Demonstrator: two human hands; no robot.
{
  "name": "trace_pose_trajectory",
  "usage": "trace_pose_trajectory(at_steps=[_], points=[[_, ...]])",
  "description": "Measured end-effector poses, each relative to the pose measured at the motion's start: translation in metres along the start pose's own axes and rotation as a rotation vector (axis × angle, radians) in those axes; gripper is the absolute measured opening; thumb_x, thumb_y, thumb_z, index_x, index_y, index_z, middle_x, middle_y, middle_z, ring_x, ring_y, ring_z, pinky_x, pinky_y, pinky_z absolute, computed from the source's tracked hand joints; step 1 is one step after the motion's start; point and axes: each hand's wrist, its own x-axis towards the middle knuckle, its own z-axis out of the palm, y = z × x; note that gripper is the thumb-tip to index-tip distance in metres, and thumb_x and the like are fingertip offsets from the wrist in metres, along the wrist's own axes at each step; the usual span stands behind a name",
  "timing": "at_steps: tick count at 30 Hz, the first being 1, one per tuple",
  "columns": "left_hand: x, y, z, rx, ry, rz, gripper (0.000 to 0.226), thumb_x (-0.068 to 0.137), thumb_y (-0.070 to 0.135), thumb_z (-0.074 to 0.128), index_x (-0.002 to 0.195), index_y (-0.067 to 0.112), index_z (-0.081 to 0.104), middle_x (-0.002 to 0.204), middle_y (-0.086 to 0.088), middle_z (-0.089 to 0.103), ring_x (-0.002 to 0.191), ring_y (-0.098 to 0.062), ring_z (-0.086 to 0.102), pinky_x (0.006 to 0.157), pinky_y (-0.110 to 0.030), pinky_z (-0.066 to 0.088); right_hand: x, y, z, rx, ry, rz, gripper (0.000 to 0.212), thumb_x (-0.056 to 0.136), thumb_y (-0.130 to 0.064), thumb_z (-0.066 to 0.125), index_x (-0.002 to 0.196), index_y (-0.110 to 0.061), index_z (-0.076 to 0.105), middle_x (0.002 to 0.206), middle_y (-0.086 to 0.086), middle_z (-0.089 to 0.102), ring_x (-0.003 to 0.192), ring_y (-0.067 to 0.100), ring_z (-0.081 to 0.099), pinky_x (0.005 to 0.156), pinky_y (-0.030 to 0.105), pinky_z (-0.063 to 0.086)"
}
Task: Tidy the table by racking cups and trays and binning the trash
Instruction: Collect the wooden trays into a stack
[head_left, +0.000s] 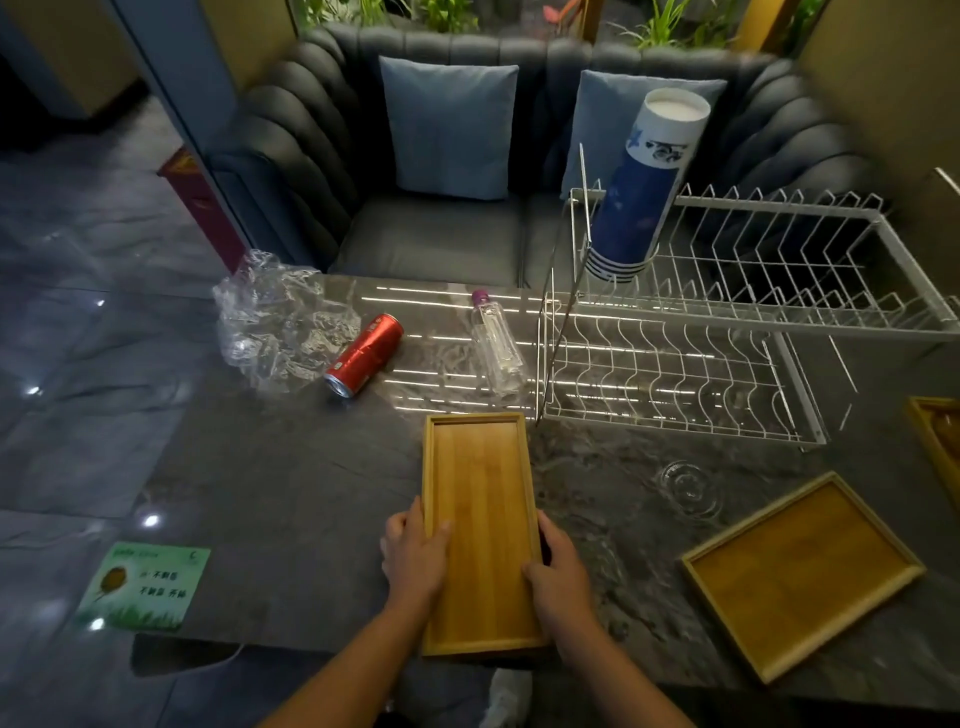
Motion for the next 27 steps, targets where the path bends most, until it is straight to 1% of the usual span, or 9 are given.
trace_pose_trajectory(at_steps=[3,6,10,13,15,18,21,23,27], points=[[0.002,-0.002,-0.002,-0.035,-0.024,0.020,0.059,0.100,0.036,0.051,0.154,0.023,0.030,0.142,-0.012,0.036,0.129,-0.030,0.037,0.112,-0.050,0.033,0.005,-0.001,-0.006,-0.011,-0.053,0.009,0.067,0.090,-0.004,0.055,0.151,-0.026,0.036,0.150,0.002,0.041,0.135,0.022,0.042,0.110,0.047,0.042],[0.004,-0.002,-0.007,-0.046,-0.049,0.046,0.052,0.101,0.033,0.050,0.149,0.022,0.036,0.138,-0.013,0.039,0.127,-0.031,0.041,0.110,-0.050,0.036,0.007,0.000,-0.017,0.060,-0.088,0.003,0.065,0.088,-0.013,0.063,0.148,-0.025,0.040,0.140,-0.002,0.051,0.125,0.019,0.051,0.104,0.044,0.048],[0.006,0.002,-0.011,-0.053,-0.093,0.049,0.049,0.102,0.030,0.049,0.149,0.020,0.039,0.138,-0.014,0.041,0.123,-0.031,0.049,0.104,-0.047,0.040,0.009,0.006,-0.041,0.079,0.066,-0.049,0.040,0.091,-0.013,0.066,0.130,-0.018,0.059,0.120,-0.002,0.064,0.115,0.015,0.060,0.093,0.028,0.049],[0.008,0.002,-0.014,-0.070,-0.114,0.066,0.048,0.101,0.027,0.051,0.147,0.017,0.042,0.140,-0.015,0.042,0.112,-0.025,0.051,0.101,-0.045,0.043,0.004,0.013,-0.065,0.058,0.230,-0.097,0.024,0.090,-0.012,0.067,0.111,-0.025,0.066,0.099,-0.010,0.067,0.101,0.013,0.065,0.076,0.020,0.048],[0.011,0.000,-0.017,-0.094,-0.137,0.078,0.049,0.099,0.026,0.054,0.146,0.015,0.044,0.140,-0.015,0.044,0.108,-0.023,0.052,0.100,-0.048,0.045,-0.007,0.024,-0.085,0.064,0.362,-0.079,0.019,0.091,-0.016,0.067,0.108,-0.025,0.067,0.095,-0.012,0.067,0.094,0.010,0.065,0.076,0.026,0.055],[0.017,-0.002,-0.020,-0.096,-0.179,0.092,0.055,0.096,0.025,0.060,0.146,0.015,0.041,0.140,-0.016,0.047,0.119,-0.033,0.054,0.102,-0.054,0.047,-0.026,0.051,-0.119,0.133,0.681,0.074,0.015,0.093,-0.020,0.064,0.107,-0.020,0.068,0.098,0.003,0.070,0.091,0.024,0.068,0.082,0.051,0.058],[0.020,-0.004,-0.023,-0.126,-0.204,0.099,0.061,0.092,0.023,0.065,0.147,0.014,0.039,0.141,-0.017,0.050,0.122,-0.037,0.055,0.102,-0.060,0.047,-0.038,0.075,-0.158,0.202,0.953,0.283,0.016,0.093,-0.018,0.062,0.108,-0.014,0.063,0.104,0.013,0.067,0.089,0.032,0.066,0.081,0.056,0.058],[0.017,-0.004,-0.024,-0.128,-0.194,0.102,0.063,0.091,0.021,0.066,0.147,0.015,0.038,0.142,-0.017,0.050,0.123,-0.037,0.054,0.101,-0.061,0.047,-0.038,0.089,-0.180,0.148,0.991,0.415,0.019,0.092,-0.021,0.061,0.109,-0.012,0.061,0.107,0.018,0.066,0.095,0.039,0.064,0.084,0.057,0.055],[0.014,0.002,-0.023,-0.090,-0.155,0.095,0.068,0.091,0.018,0.064,0.151,0.018,0.030,0.145,-0.018,0.047,0.126,-0.039,0.052,0.100,-0.060,0.047,-0.028,0.105,-0.206,-0.010,0.867,0.515,0.037,0.091,-0.037,0.063,0.105,-0.002,0.063,0.106,0.025,0.068,0.095,0.043,0.065,0.085,0.054,0.055]])
